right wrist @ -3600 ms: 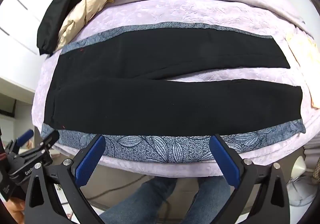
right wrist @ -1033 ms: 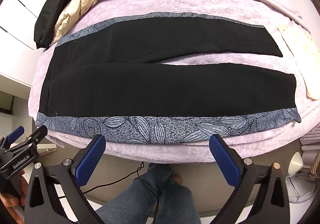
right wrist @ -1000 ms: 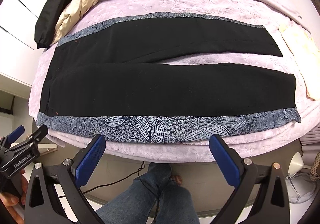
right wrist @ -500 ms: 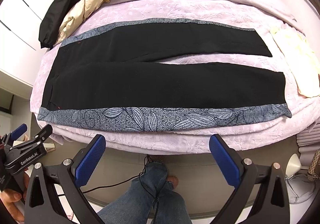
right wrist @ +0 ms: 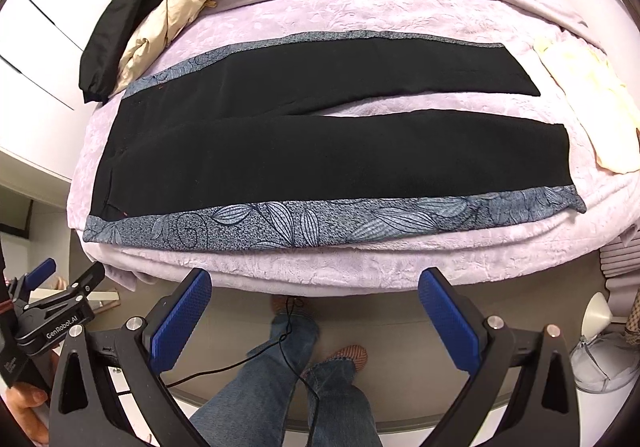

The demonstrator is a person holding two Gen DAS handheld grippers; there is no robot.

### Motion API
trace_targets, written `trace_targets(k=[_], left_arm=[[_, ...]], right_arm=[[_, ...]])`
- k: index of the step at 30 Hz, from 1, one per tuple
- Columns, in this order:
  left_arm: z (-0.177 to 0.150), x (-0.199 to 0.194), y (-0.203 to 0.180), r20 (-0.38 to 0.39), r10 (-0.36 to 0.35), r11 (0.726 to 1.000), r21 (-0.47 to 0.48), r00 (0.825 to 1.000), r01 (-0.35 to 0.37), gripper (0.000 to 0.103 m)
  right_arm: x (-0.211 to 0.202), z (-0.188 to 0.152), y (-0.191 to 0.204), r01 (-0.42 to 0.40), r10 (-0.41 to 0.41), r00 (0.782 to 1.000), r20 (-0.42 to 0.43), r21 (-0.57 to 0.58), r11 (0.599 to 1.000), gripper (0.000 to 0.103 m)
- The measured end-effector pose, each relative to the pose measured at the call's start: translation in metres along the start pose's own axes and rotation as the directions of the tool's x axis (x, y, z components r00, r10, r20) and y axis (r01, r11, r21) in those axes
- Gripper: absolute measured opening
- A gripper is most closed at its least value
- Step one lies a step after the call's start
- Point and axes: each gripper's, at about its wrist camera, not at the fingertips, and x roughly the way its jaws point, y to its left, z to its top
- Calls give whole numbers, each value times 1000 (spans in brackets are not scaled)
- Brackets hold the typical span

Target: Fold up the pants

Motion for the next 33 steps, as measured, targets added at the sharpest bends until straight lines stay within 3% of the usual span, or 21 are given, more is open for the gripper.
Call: trace_targets(k=[12, 20, 23, 25, 27, 30, 32, 33], left_arm=[[39, 41, 23, -38, 12, 999, 45, 999, -10, 103], [45, 65, 28, -80, -5, 999, 54, 997, 9, 103], [46, 70, 32, -73, -45, 998, 36, 996, 48, 103], [46, 74, 39, -50, -112, 994, -6, 992, 112, 103], [45, 84, 50, -42, -202, 977, -77, 978, 199, 103], [39, 104, 61, -72, -300, 945, -156, 951, 286, 103], [33, 113, 66, -69, -336, 930, -179, 939, 320, 90], [31, 116, 68, -74, -352, 924, -187, 933, 334, 89]], right_arm=[[51, 29, 37, -36, 39, 998, -48, 53, 998, 103], [69, 39, 50, -20, 24, 996, -90, 49, 999, 103], [72, 40, 50, -34, 39, 995, -87, 55, 998, 103], [77, 38, 46, -103, 110, 990, -84, 86, 991, 103], [84, 33, 39, -211, 223, 971, -81, 135, 968, 103], [102, 18, 27, -385, 411, 908, -85, 226, 895, 96], [120, 4, 21, -444, 486, 867, -110, 273, 853, 67], [128, -3, 18, -463, 515, 848, -123, 298, 835, 65]])
